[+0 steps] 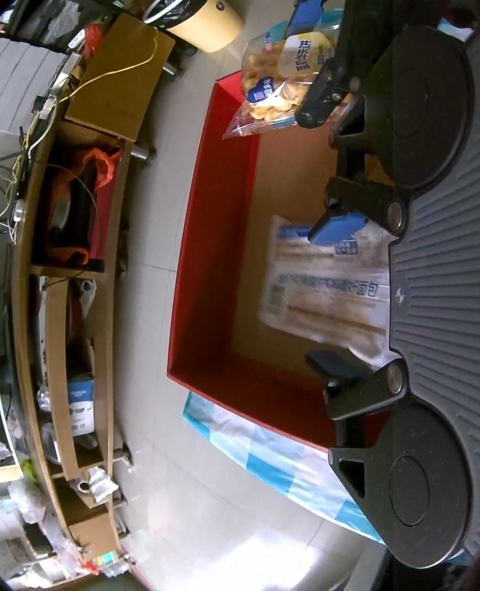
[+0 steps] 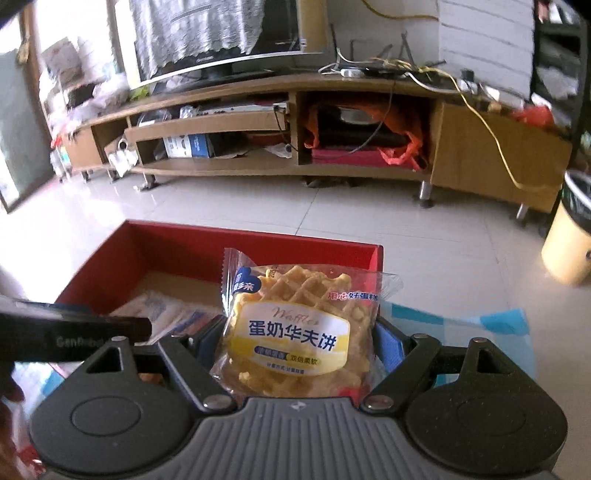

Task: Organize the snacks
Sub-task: 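Lower the bread pack into the red box with the left gripper while the right drops the waffle pack in, then grasp the round bun pack with the left gripper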

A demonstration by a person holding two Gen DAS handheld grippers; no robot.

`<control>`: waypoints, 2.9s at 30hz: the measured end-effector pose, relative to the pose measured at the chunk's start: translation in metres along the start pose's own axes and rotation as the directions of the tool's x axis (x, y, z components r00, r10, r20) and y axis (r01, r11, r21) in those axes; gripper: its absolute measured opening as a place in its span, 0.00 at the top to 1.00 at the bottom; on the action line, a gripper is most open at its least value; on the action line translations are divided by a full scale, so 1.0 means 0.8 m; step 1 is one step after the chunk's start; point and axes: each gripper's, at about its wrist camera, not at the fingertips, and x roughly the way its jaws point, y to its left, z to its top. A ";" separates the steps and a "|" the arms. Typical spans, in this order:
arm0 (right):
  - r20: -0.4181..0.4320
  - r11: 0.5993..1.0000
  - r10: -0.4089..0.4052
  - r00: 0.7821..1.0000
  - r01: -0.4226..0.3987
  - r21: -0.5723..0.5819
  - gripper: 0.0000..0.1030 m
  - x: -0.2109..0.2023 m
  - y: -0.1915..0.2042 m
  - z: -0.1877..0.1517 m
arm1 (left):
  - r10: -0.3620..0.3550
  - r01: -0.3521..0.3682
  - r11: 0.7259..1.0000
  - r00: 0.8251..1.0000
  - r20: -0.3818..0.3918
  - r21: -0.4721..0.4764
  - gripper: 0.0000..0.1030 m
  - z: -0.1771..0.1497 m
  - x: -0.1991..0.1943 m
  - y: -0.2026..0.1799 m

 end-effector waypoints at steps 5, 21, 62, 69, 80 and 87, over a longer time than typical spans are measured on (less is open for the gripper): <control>-0.036 0.998 0.064 0.997 -0.065 -0.005 0.21 0.004 0.009 -0.004 | 0.009 -0.009 1.000 1.000 -0.004 -0.018 0.27 0.000 -0.002 0.008; -0.014 0.997 0.071 0.997 -0.071 -0.007 0.20 -0.015 0.006 -0.003 | -0.021 0.021 0.999 1.000 0.004 -0.041 0.14 -0.005 -0.024 0.020; 0.003 0.992 0.095 0.996 -0.094 -0.081 0.20 -0.097 0.005 -0.054 | -0.062 0.079 0.989 0.990 -0.130 0.125 0.04 -0.132 -0.069 -0.006; -0.002 0.992 0.092 0.996 -0.092 -0.084 0.20 -0.102 -0.003 -0.060 | 0.018 0.011 0.977 0.991 -0.134 0.214 0.16 -0.143 -0.053 -0.025; -0.049 0.988 0.118 0.992 -0.122 -0.097 0.20 -0.104 0.008 -0.075 | -0.071 0.091 0.990 0.982 -0.177 0.106 0.36 -0.138 -0.074 0.008; -0.119 0.975 0.159 0.980 -0.176 -0.140 0.20 -0.097 0.035 -0.098 | -0.120 0.123 0.992 0.982 -0.143 0.009 0.36 -0.127 -0.098 0.049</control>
